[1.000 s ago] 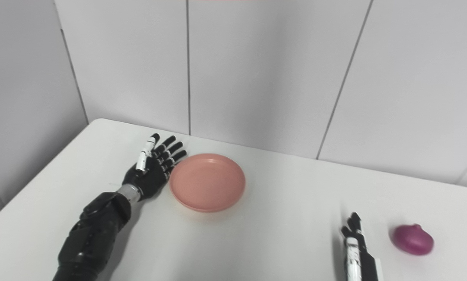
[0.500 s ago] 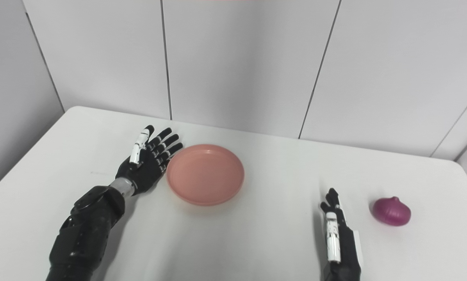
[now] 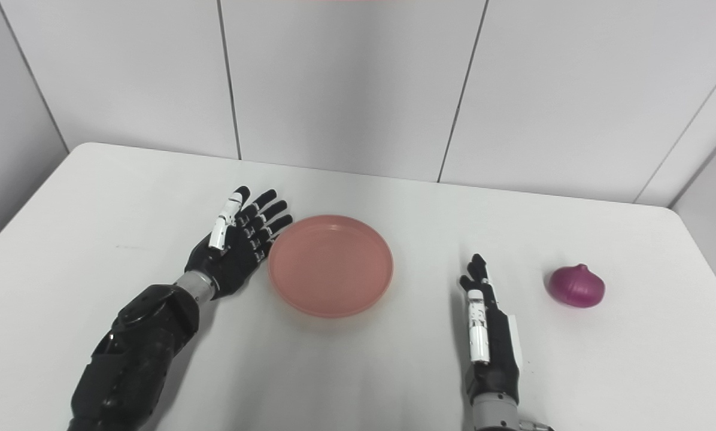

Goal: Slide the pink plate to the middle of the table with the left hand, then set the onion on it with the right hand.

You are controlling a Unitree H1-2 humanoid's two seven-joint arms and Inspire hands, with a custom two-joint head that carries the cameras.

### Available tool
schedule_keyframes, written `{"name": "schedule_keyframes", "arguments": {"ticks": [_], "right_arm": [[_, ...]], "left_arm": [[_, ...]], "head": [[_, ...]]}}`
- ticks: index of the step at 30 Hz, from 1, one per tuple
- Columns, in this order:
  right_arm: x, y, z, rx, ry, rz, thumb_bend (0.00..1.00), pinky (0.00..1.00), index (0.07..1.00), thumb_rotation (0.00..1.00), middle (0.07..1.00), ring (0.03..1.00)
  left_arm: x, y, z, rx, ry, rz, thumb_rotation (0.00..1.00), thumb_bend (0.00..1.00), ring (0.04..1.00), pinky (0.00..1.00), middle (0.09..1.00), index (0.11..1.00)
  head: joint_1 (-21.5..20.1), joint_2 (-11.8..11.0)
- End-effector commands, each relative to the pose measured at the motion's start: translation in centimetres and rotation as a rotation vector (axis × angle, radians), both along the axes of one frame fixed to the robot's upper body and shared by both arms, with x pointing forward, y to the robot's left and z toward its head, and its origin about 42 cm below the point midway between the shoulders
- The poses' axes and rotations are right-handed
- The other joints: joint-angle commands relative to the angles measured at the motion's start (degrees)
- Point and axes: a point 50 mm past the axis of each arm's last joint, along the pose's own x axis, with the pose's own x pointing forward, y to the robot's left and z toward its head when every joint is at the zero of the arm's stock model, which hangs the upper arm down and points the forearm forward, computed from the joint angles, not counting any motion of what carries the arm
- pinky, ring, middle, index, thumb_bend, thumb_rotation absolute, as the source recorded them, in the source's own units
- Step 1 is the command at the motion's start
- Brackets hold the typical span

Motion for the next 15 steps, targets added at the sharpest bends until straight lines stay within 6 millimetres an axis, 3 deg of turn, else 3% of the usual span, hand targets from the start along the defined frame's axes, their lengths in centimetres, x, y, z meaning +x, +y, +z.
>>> {"name": "schedule_keyframes", "arguments": {"ticks": [1,15], "right_arm": [[0.2,0.7,1.5,0.008,-0.038,0.004,0.24,1.00,0.971,1.00,0.964,0.951],[0.5,1.6,1.7,-0.005,-0.034,-0.004,0.30,0.96,0.949,1.00,0.948,0.925]], "left_arm": [[-0.2,-1.0,1.0,-0.005,-0.024,-0.027,1.00,0.43,0.944,0.92,0.955,0.934],[-2.3,-4.6,1.5,-0.069,-0.047,-0.064,1.00,0.44,0.968,0.97,0.979,0.958]], "head": [[-0.63,0.20],[-3.32,1.65]]}}
